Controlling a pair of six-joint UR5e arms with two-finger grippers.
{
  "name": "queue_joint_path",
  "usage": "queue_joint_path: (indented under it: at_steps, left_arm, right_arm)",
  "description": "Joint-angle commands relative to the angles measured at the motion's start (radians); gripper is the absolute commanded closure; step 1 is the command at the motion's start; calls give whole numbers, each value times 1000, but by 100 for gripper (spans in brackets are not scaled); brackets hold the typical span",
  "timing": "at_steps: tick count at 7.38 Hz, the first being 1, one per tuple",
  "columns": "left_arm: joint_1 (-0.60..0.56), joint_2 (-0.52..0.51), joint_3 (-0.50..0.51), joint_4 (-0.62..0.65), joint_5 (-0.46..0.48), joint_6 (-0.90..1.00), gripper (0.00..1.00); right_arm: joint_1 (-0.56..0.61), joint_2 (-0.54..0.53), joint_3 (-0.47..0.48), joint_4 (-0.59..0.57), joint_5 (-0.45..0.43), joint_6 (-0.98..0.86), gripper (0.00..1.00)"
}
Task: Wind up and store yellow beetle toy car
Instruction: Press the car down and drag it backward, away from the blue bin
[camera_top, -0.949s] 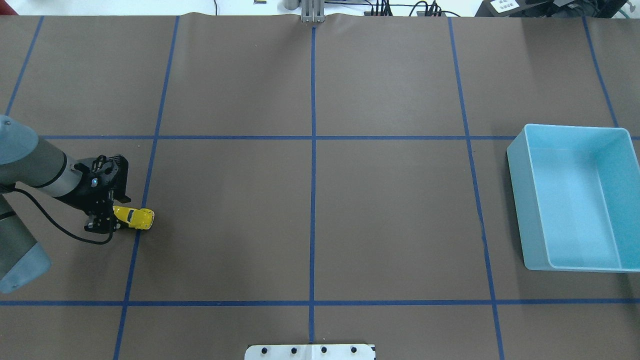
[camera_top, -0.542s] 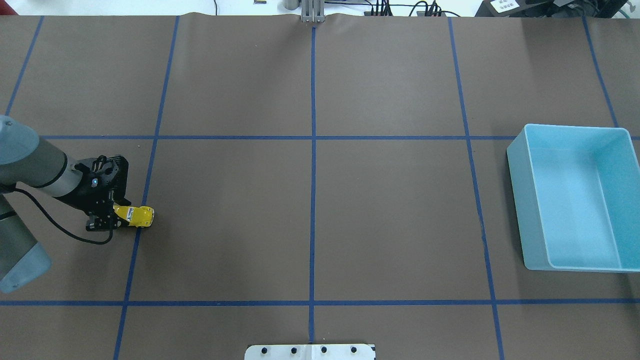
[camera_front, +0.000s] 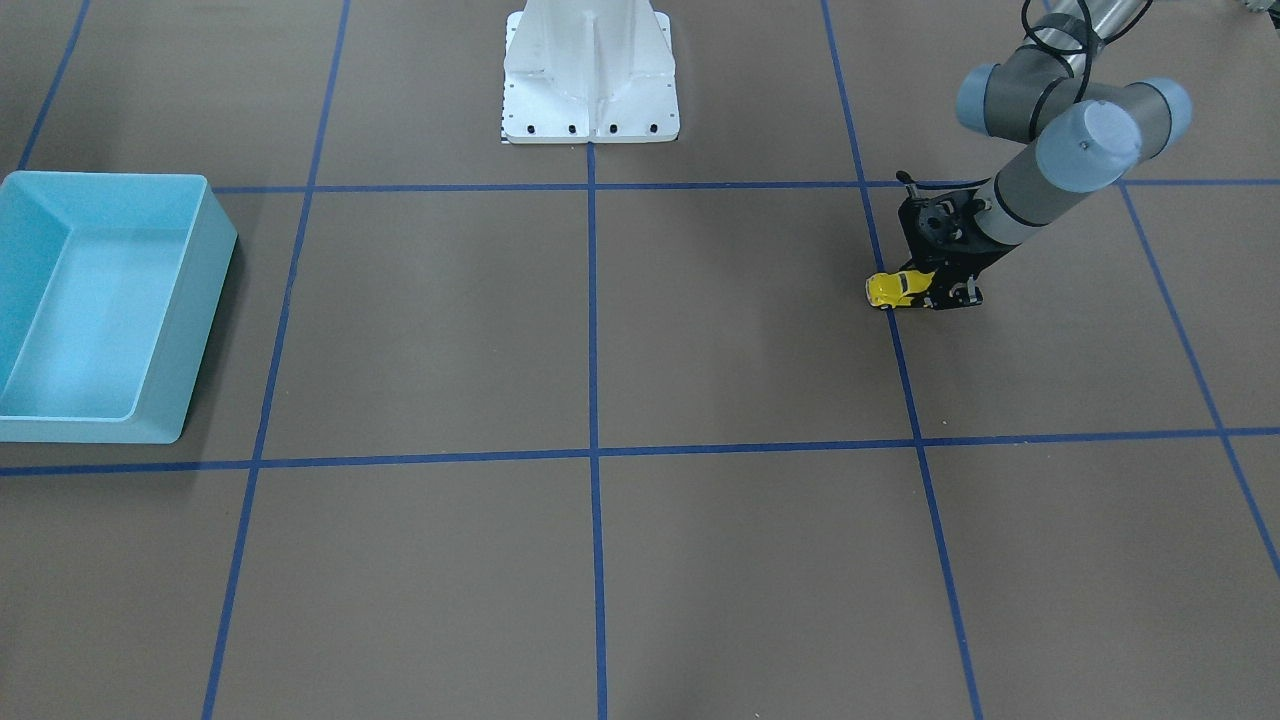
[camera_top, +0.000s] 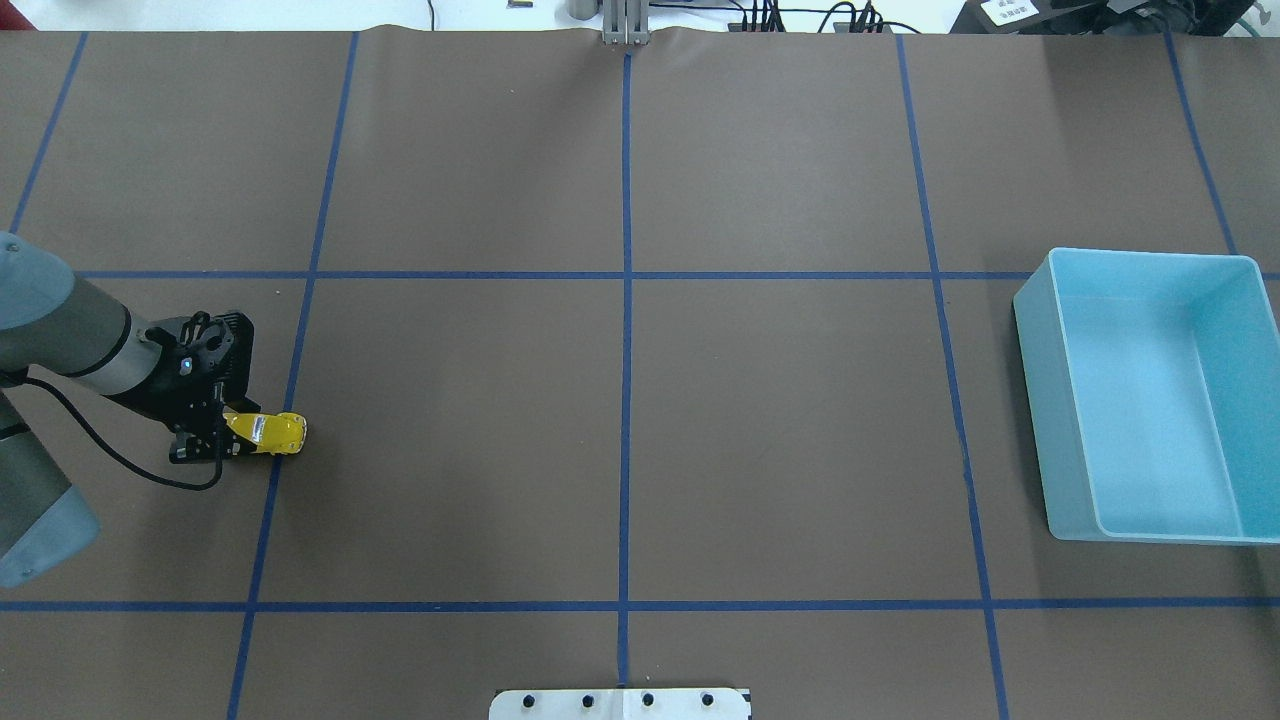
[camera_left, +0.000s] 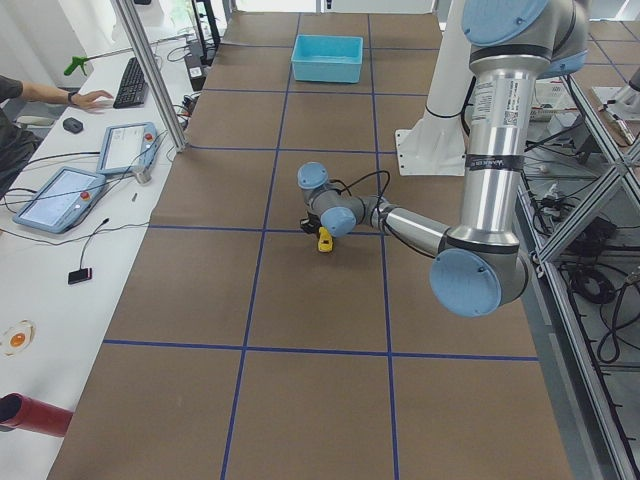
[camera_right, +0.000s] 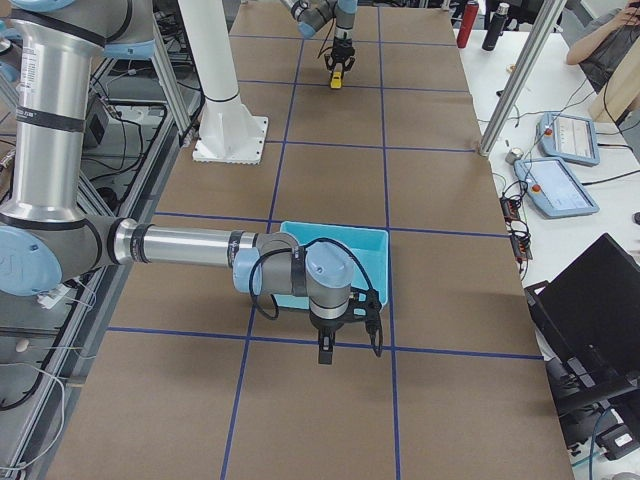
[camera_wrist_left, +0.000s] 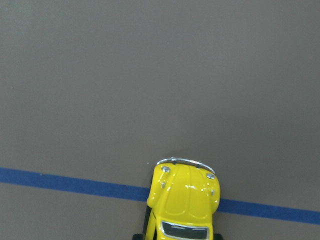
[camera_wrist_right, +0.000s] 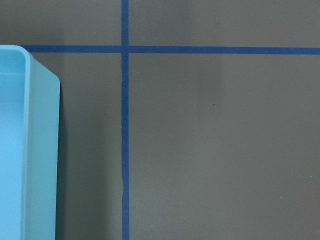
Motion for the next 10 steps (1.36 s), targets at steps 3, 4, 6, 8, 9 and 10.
queue_joint_path:
  at_steps: [3, 4, 6, 8, 9, 10]
  left_arm:
    - [-1, -3, -17, -134, -7, -5, 100]
    - [1, -5, -15, -183, -7, -57, 100]
    - [2, -17, 32, -275, -9, -147, 100]
    - [4, -44, 104, -291, -82, -109, 100]
    - [4, -48, 120, -294, -94, -70, 100]
    - [2, -40, 111, -294, -99, -67, 100]
  right_arm:
    - [-1, 0, -1, 0, 0, 0, 0]
    - [-1, 0, -1, 0, 0, 0, 0]
    - [1, 0, -1, 0, -1, 0, 0]
    - [-1, 0, -2, 0, -2, 0, 0]
    - [1, 0, -1, 0, -2, 0, 0]
    - [1, 0, -1, 0, -2, 0, 0]
